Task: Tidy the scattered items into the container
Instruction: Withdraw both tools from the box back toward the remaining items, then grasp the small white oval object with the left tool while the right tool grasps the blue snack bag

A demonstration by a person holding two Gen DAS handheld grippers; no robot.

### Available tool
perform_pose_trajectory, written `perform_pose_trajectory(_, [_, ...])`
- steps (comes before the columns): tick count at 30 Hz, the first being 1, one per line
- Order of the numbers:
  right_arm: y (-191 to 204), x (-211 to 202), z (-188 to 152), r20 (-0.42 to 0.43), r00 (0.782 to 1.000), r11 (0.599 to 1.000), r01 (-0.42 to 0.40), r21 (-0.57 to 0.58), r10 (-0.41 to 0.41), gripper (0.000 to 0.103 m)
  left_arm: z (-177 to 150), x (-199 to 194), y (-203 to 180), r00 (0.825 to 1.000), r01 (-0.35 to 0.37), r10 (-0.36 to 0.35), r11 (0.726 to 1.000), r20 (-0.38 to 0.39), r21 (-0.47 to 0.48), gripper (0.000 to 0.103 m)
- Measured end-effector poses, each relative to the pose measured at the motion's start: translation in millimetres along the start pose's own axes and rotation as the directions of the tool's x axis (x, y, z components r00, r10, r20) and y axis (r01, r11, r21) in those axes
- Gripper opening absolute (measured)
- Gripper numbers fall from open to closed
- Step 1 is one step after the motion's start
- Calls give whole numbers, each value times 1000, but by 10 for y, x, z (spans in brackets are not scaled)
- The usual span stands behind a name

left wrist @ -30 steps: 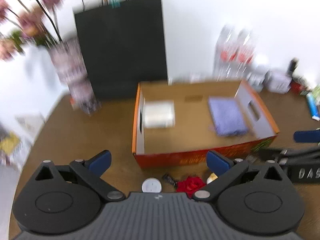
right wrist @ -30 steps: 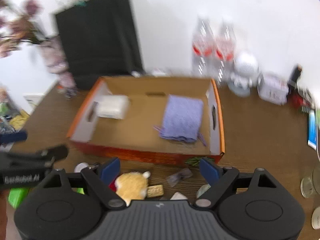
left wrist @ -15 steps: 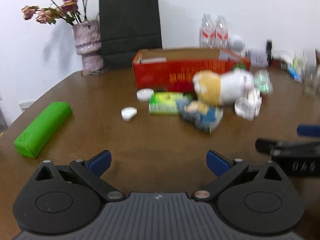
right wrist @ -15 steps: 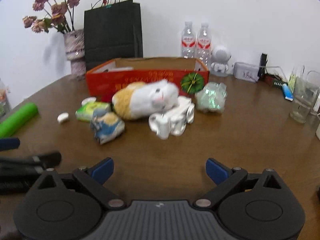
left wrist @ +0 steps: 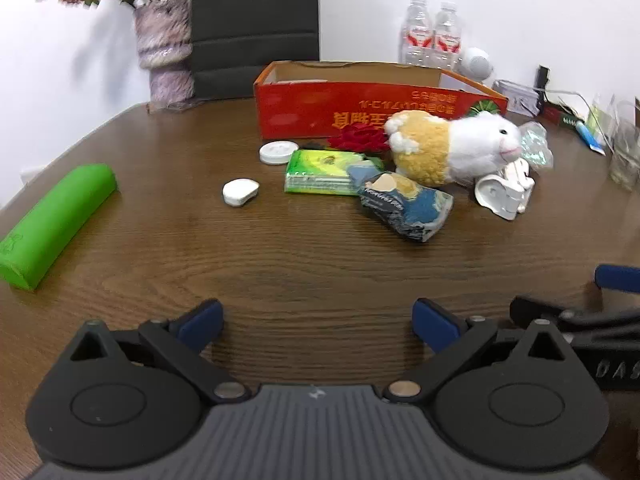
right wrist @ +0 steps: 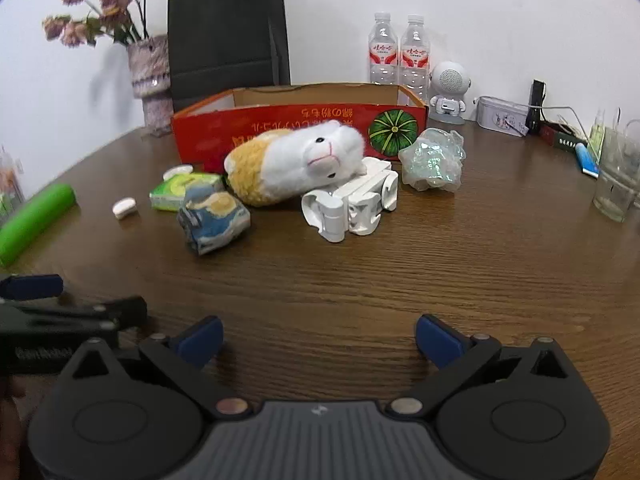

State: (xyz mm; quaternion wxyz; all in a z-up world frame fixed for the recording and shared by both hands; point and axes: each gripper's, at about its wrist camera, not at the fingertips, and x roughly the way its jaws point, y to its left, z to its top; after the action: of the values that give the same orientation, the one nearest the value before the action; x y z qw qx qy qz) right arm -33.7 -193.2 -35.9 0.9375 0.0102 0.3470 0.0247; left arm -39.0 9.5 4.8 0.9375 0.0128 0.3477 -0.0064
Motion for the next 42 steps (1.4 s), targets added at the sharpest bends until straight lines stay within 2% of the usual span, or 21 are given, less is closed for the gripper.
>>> perform_pose_trajectory(23, [-7,15,-17,10,1000,1000,19,5,-19,103,-2,-4,-13,1000,8,-8,1000,-1,2,103])
perform_pose_trajectory(25, [-6,15,-19,10,1000,1000,14,-1,-14,103,20,11,38,999,51,-51,998,0,45,103])
perform_pose_trajectory(27, [4,18,-11,7,1000,1000,-7,-27,7,103,118,45,186,988,151,-154,978,9,145,103])
perform_pose_trajectory(30, [52,45,105,-5,999,992,-49,-117,48,102,366,111,515,981,166,-180,972,71,164,103])
perform_pose_trajectory(34, [203,184,401,41,983,969,-169,-180,179,96,758,405,758,975,190,-210,956,72,222,103])
perform_pose_trajectory(36, [350,358,543,22,976,957,-206,-203,215,93,853,553,773,964,220,-252,936,86,277,102])
perform_pose_trajectory(37, [426,446,595,11,975,952,-215,-217,223,91,873,629,780,953,260,-294,920,78,294,102])
perform_pose_trajectory(38, [494,530,640,1,974,948,-220,-232,227,91,872,695,787,939,304,-338,903,63,304,100])
perform_pose_trajectory(39, [543,603,675,-5,973,944,-223,-244,229,90,869,760,792,935,321,-351,898,49,302,89])
perform_pose_trajectory(40, [584,674,703,-12,974,942,-223,-251,228,88,865,823,798,939,317,-341,903,36,292,75])
perform_pose_trajectory(41, [605,751,732,-22,975,942,-219,-252,221,85,859,875,802,942,317,-335,905,17,283,70])
perform_pose_trajectory(42, [612,825,762,-33,977,945,-214,-246,212,84,851,920,806,942,325,-335,906,-8,272,58])
